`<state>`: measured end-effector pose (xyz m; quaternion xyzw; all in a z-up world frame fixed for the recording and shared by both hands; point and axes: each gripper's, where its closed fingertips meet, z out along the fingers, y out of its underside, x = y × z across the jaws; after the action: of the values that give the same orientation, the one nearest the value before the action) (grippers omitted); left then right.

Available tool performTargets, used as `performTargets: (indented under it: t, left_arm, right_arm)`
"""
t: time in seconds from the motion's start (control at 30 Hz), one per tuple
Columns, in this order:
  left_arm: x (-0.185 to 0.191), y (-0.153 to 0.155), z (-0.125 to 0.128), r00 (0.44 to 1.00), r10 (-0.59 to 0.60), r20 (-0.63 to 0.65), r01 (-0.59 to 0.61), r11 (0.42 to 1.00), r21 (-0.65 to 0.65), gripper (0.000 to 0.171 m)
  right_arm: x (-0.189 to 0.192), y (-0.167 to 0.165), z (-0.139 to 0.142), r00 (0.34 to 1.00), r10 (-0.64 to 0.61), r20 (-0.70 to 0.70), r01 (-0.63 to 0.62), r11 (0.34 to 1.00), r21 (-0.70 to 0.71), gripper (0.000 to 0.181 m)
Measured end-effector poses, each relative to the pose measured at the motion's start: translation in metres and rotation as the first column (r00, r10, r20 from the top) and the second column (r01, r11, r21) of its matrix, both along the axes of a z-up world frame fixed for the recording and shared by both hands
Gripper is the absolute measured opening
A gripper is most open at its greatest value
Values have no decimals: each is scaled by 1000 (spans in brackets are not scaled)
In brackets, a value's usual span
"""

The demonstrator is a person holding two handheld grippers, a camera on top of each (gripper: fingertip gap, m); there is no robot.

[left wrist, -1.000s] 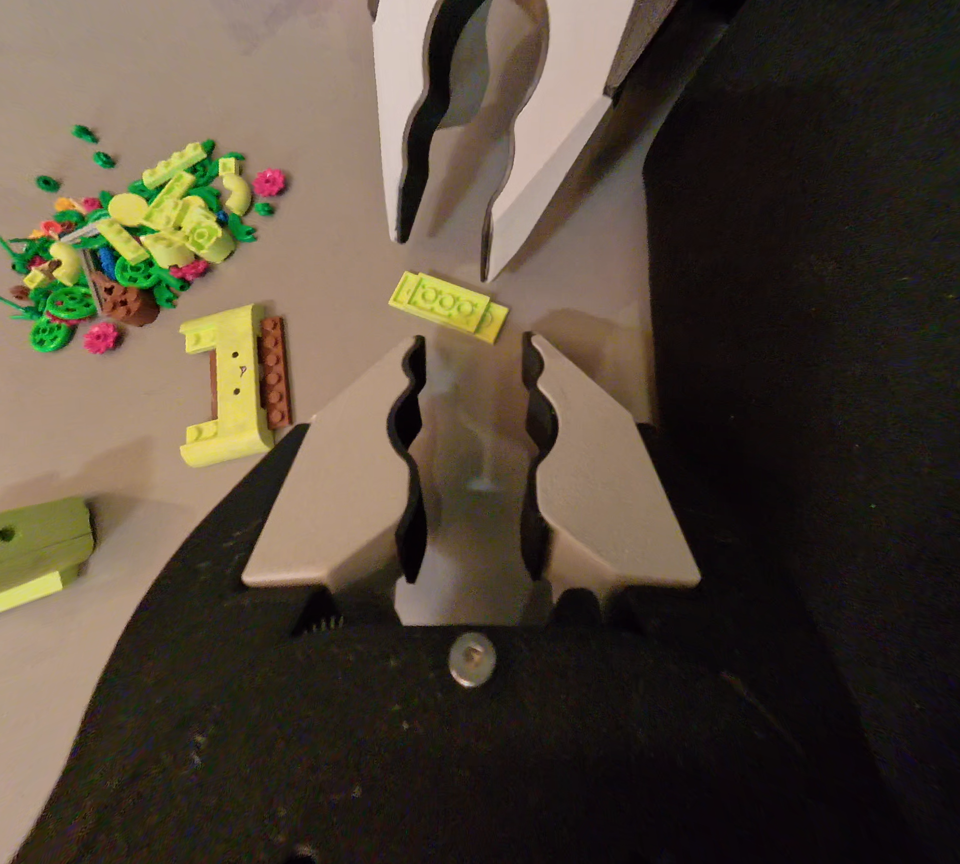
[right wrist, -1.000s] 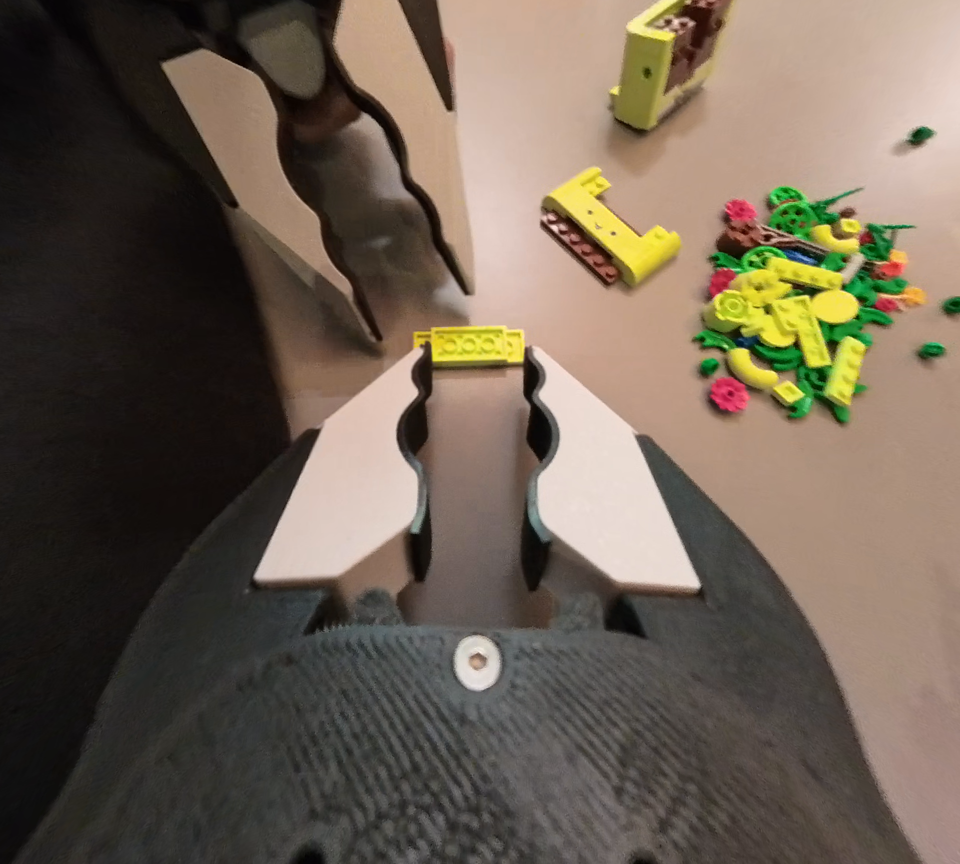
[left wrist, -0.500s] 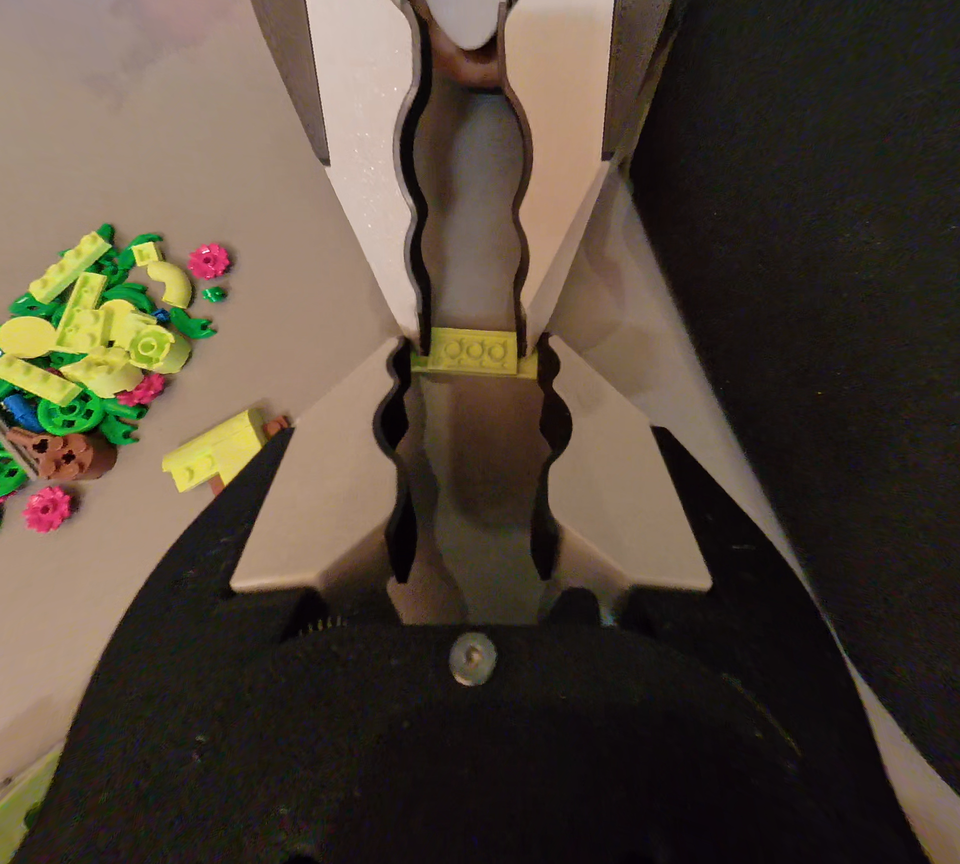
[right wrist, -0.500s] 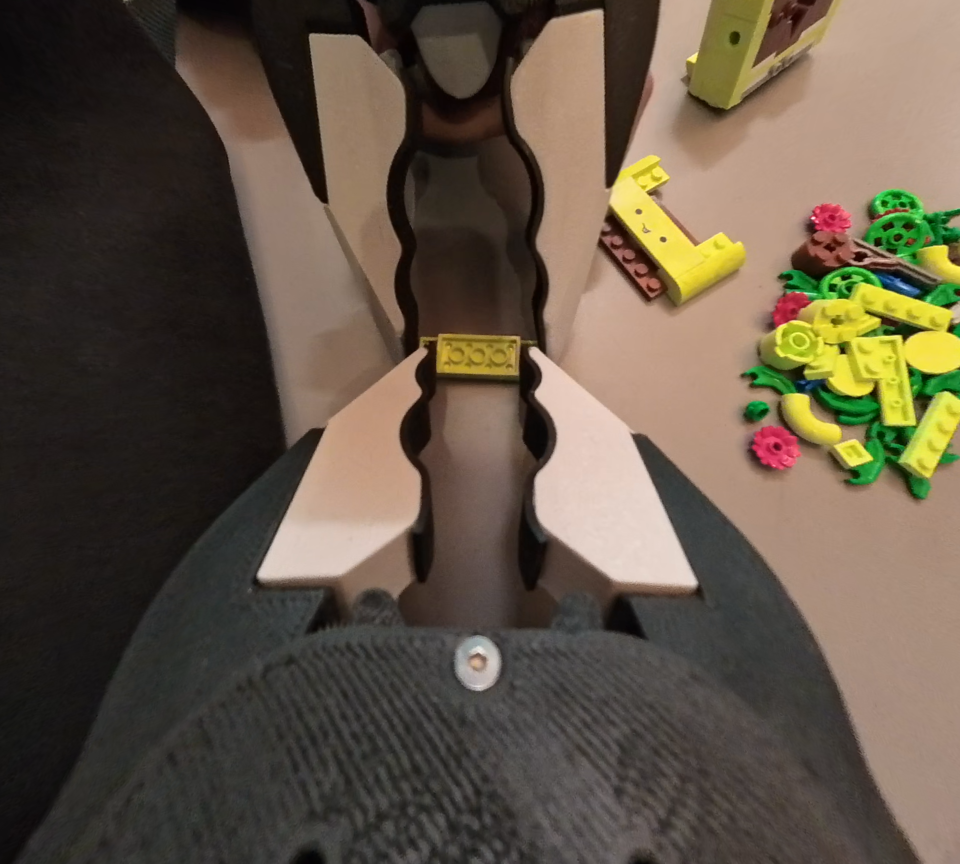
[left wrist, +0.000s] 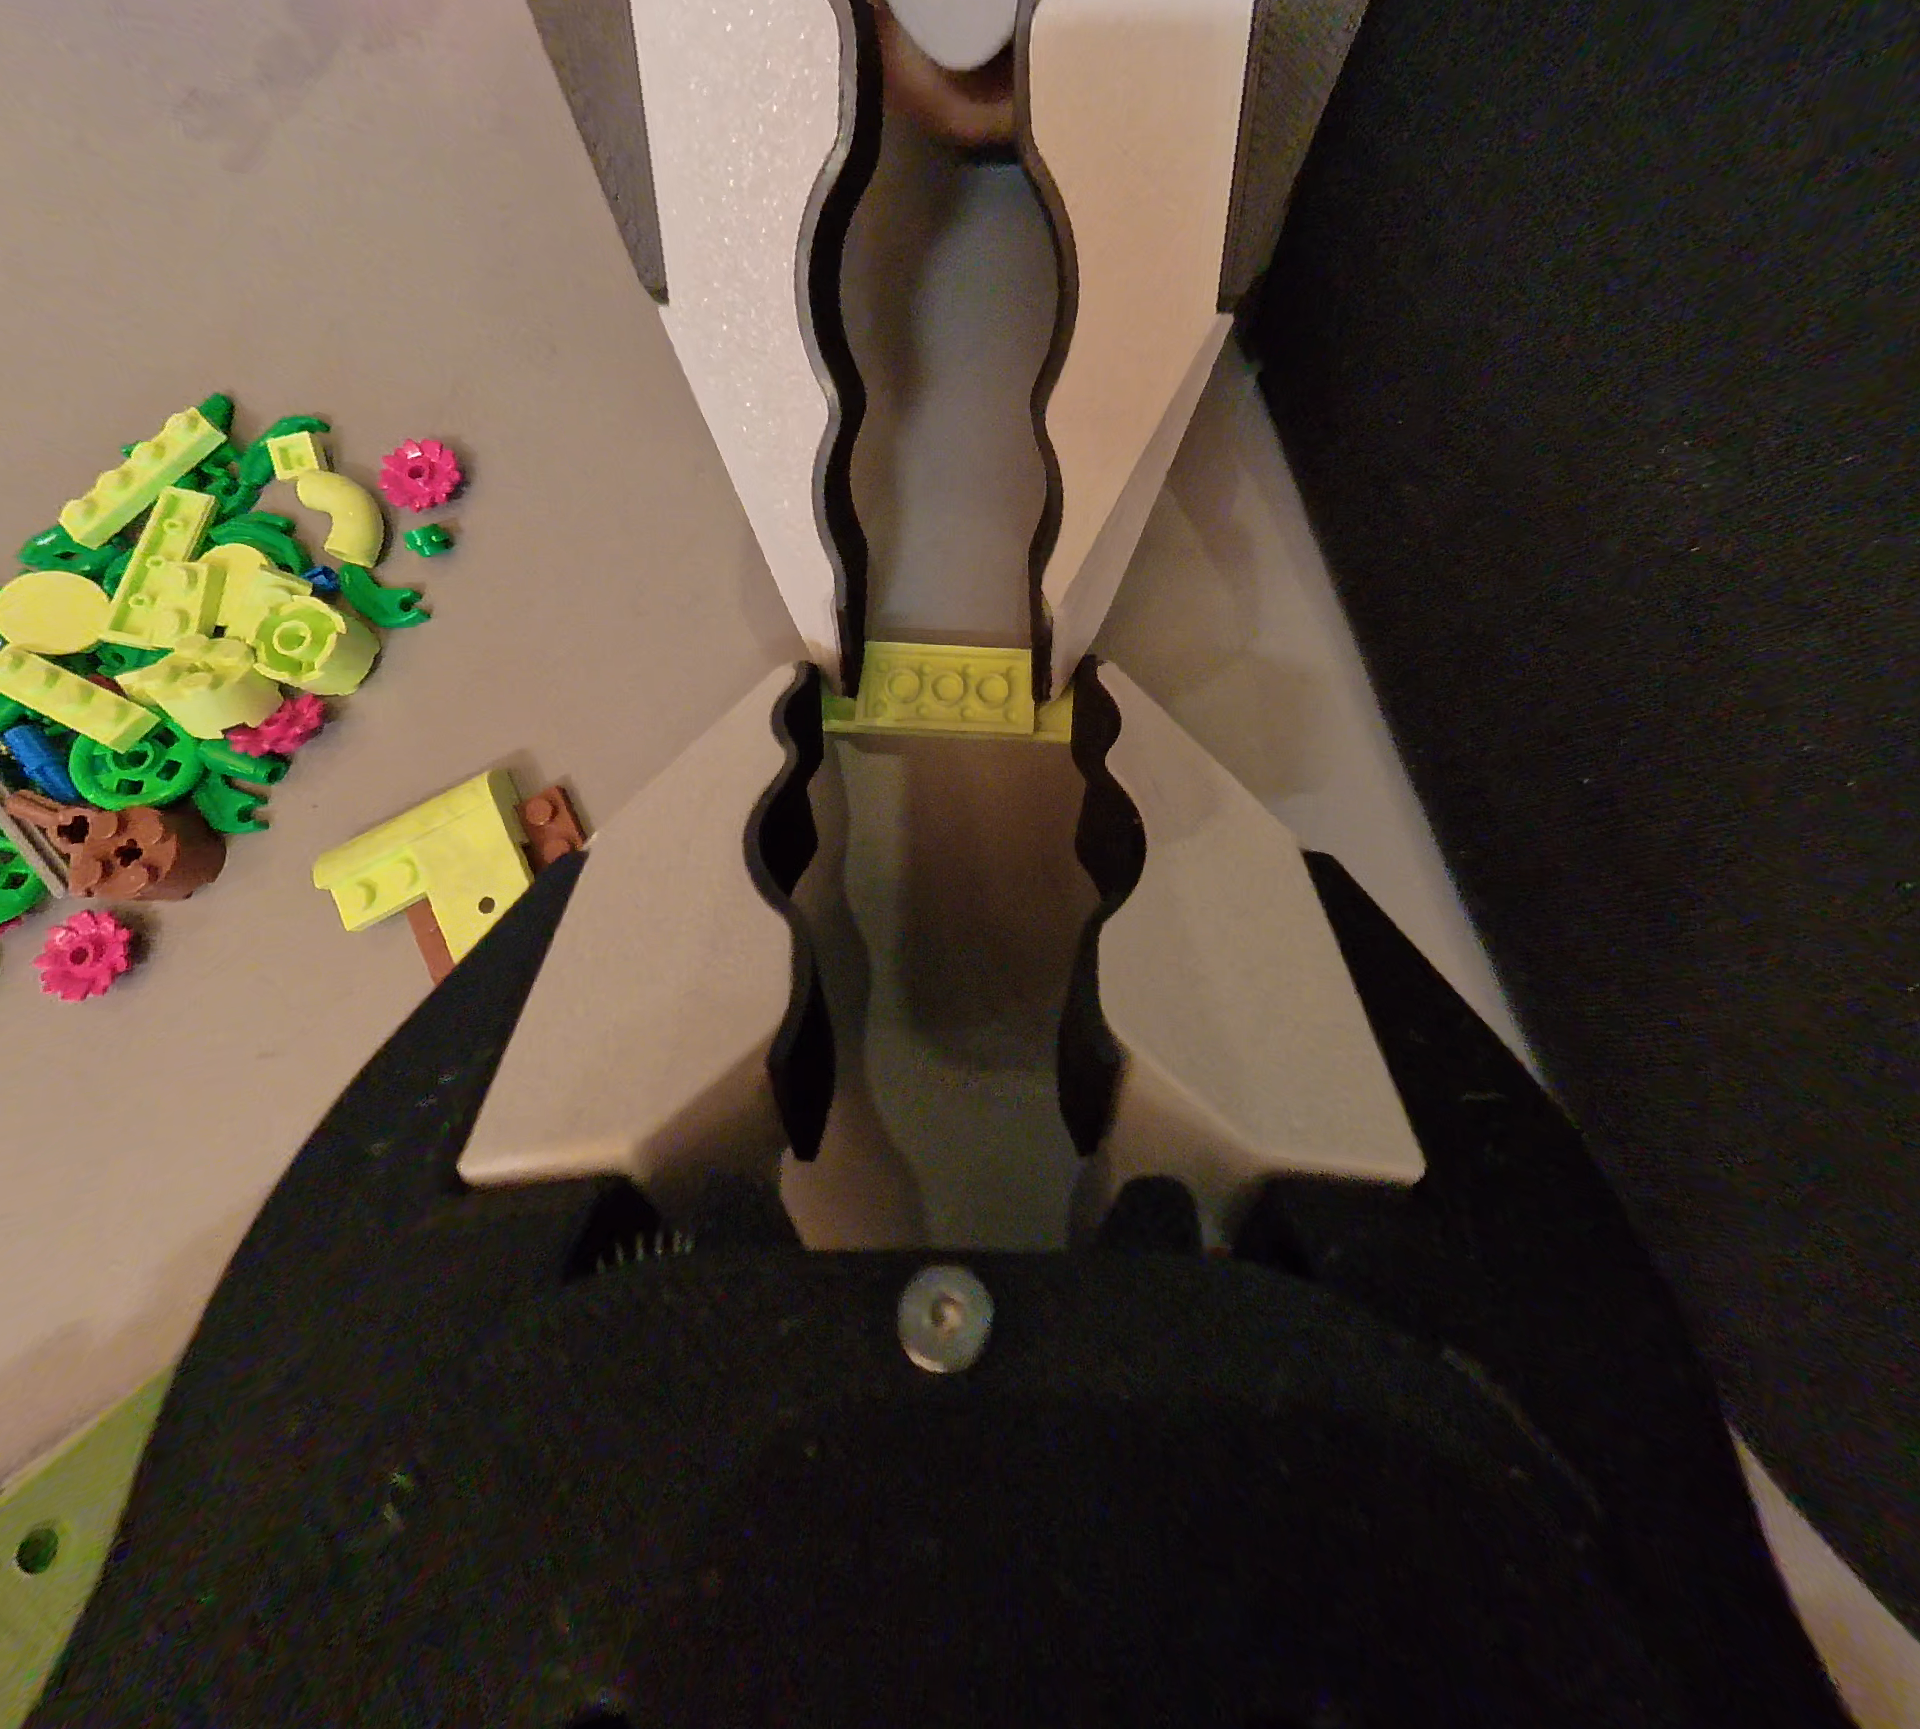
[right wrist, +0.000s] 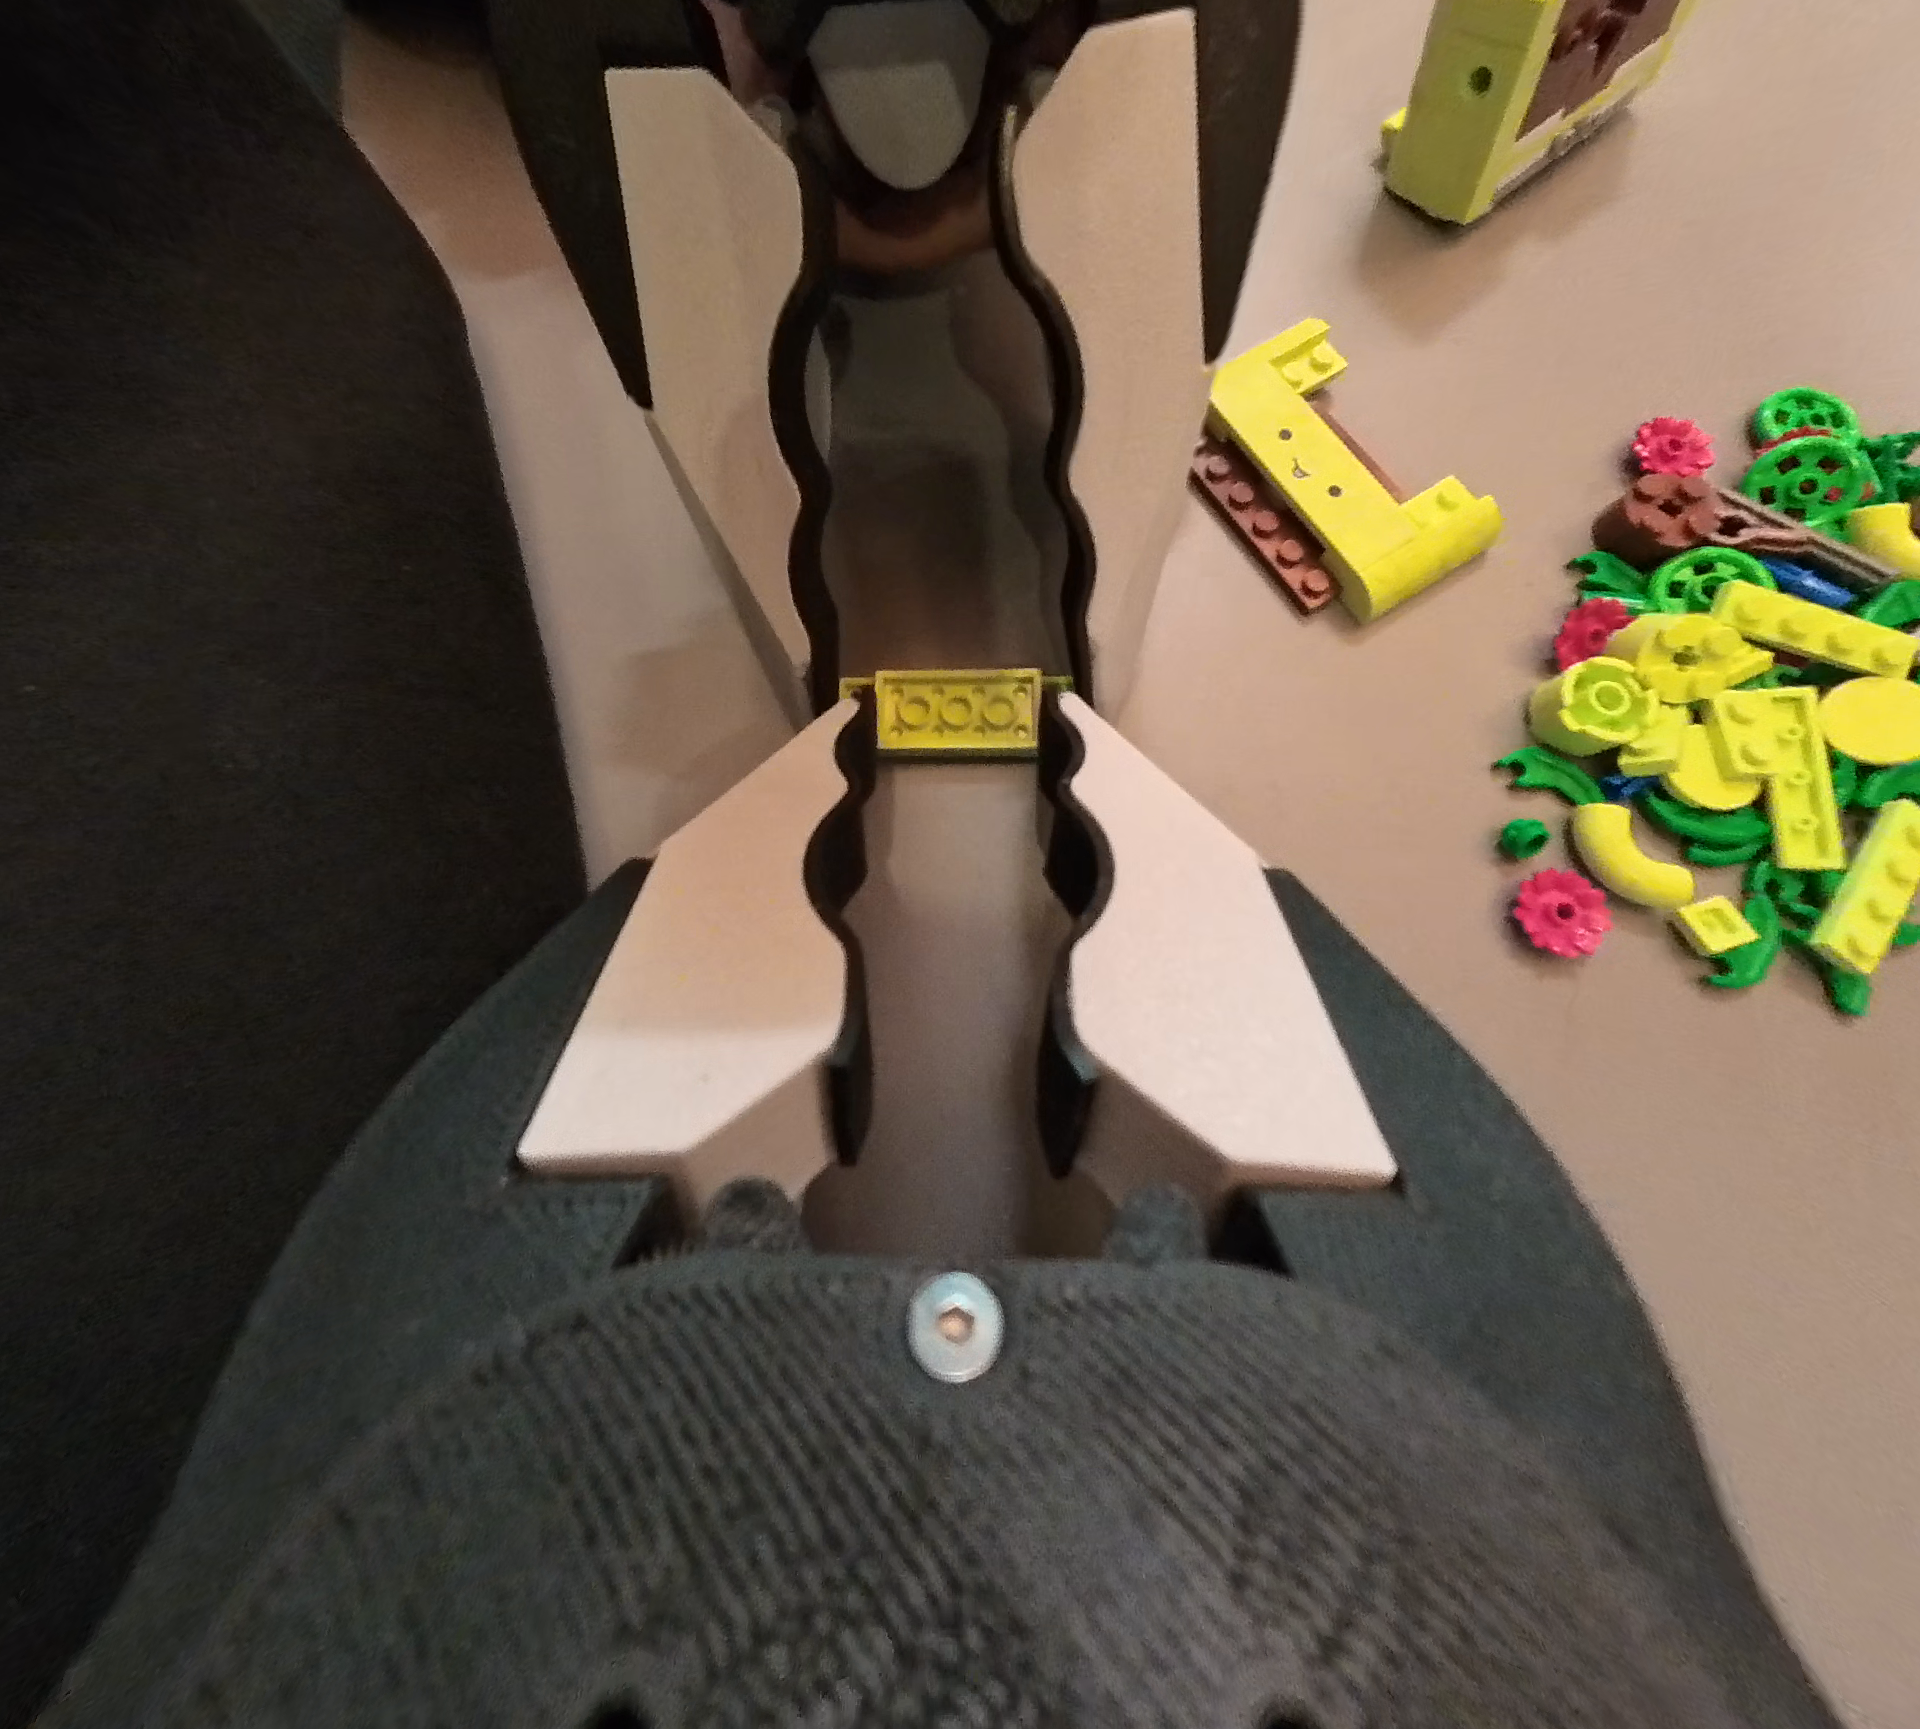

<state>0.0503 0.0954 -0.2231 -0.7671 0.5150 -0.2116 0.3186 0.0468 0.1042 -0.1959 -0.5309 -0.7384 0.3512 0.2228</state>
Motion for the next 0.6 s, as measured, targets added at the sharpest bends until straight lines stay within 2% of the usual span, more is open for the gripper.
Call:
performTargets:
  t: [0.17, 0.2, 0.27, 0.37, 0.4, 0.47, 0.5, 0.53, 0.6]
  left_arm:
    - [-1, 0, -1, 1000, 11, -2, -11, 1000, -3, 49]
    - [-1, 1, -1, 1000, 17, -4, -17, 1000, 3, 48]
    - [-2, 3, -1, 1000, 28, -10, -28, 1000, 10, 49]
    - [-2, 3, -1, 1000, 29, -9, -29, 1000, 11, 49]
    - [-2, 3, -1, 1000, 30, -9, -30, 1000, 9, 49]
    - [-2, 3, -1, 1000, 29, -4, -29, 1000, 0, 49]
    - [-2, 3, -1, 1000, 29, -3, -29, 1000, -2, 49]
    - [-2, 3, -1, 1000, 29, -3, -29, 1000, -2, 49]
    - [-2, 3, -1, 1000, 30, -3, -30, 1000, -2, 49]
  right_arm:
    - [2, 3, 7, 999, -3, -32, 4, 1000, 20, 28]
    - [4, -4, 12, 997, 38, -62, -38, 999, 0, 0]
    - [-2, -11, 48, 971, 23, -239, -50, 993, -106, 0]
    - [-1, 13, 35, 984, -18, -177, 22, 1000, 17, 0]
    - [0, 10, 28, 987, -10, -160, 10, 1000, -2, 6]
    - [-1, 7, 8, 996, -24, -88, 23, 1000, -19, 36]
    - [-2, 7, 1, 997, -32, -69, 31, 999, -4, 42]
    - [-3, 6, -4, 998, -35, -56, 36, 999, 20, 47]
    - [-5, 4, -12, 999, -35, -36, 37, 998, 47, 45]
